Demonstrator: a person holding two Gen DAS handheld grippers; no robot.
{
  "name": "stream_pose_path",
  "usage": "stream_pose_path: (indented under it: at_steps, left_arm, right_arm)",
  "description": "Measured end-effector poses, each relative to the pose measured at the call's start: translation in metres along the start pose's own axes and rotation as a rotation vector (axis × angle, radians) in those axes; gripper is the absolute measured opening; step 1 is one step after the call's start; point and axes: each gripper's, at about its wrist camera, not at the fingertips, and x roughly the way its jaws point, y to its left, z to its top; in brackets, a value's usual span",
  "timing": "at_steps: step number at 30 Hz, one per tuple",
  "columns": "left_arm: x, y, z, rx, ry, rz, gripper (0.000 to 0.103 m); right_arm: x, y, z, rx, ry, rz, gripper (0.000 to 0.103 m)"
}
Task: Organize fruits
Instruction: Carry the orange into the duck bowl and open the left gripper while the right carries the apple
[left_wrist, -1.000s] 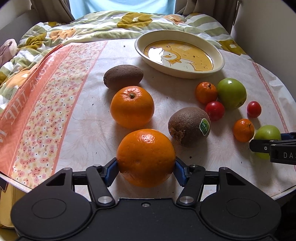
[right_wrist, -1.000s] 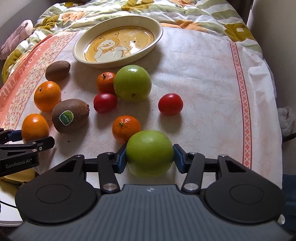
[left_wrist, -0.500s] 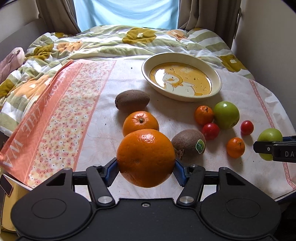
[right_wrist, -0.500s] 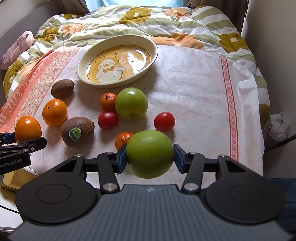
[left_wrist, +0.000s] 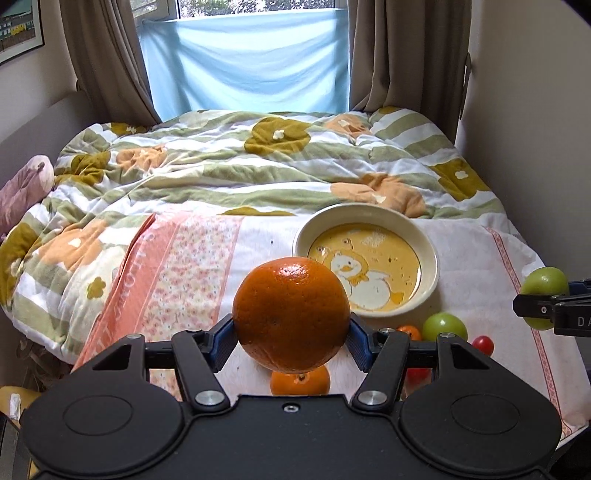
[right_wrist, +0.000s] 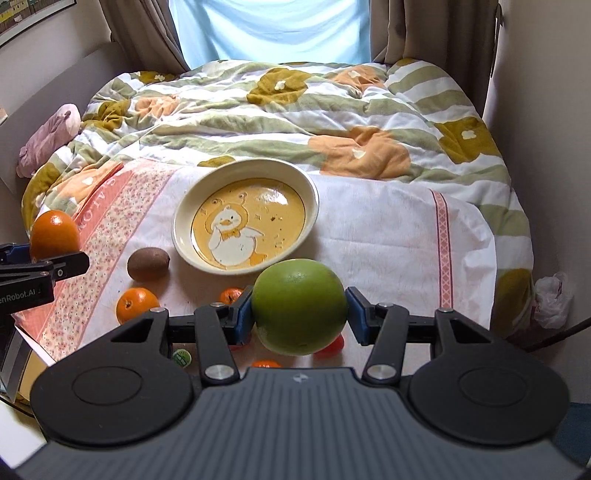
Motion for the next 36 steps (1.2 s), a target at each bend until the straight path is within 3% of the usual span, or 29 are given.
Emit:
stream_pose_path:
  at_steps: [6, 18, 26, 36]
  left_arm:
    - [0.019, 0.013, 0.041, 0.045, -0.041, -0.043, 0.066]
    - [0.095, 0.01, 0.1, 0.226, -0.038, -0.149, 0.066]
    - [0.159, -0.019, 0.109, 0.363, 0.027, -0.233, 0.066]
    - [0.229, -0.061, 0.092, 0.528, 0.12, -0.275, 0.066]
  right_arm:
    - [0.011, 0.007, 0.034, 0.078, -0.036, 0.033, 0.066]
    - [0.081, 0.031, 0.108, 0.09, -0.016, -0.04, 0.066]
    - [0.138, 0.022, 0.137, 0.149, 0.037, -0.078, 0.066]
    - [0.175, 0.005, 0.133, 0.205, 0.097, -0.141, 0.066]
